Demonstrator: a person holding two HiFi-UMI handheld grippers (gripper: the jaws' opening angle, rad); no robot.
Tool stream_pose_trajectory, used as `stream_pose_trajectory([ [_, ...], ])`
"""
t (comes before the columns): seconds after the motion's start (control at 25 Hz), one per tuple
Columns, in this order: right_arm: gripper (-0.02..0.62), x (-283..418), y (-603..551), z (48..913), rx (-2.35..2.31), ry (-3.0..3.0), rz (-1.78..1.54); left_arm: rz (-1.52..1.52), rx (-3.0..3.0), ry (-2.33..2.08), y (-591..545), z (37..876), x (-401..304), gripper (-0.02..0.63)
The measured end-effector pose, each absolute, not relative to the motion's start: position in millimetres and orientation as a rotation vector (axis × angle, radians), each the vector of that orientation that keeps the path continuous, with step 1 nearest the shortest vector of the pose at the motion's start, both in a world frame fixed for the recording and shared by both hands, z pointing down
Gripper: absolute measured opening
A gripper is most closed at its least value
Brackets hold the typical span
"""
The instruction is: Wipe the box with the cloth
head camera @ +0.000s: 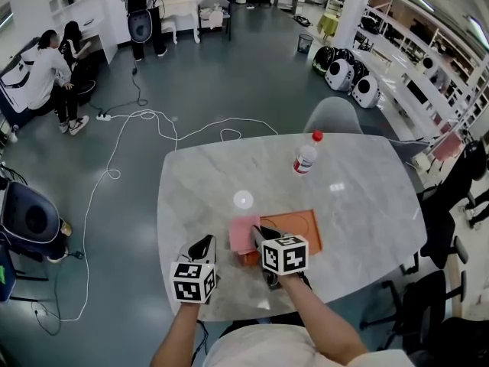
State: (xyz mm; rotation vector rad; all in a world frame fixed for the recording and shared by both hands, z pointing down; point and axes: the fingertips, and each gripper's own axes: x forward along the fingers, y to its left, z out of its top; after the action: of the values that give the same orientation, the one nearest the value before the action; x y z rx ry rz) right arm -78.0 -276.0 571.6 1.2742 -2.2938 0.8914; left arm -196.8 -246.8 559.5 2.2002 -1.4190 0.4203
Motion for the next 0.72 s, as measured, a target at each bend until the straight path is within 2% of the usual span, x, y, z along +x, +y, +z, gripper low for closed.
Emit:
stream_pose_trajectory([
  [0.72,0.018,-25,-283,574,1.32,-2.195,0.829,0.467,2.183,-1.453,-240,560,-169,0.015],
])
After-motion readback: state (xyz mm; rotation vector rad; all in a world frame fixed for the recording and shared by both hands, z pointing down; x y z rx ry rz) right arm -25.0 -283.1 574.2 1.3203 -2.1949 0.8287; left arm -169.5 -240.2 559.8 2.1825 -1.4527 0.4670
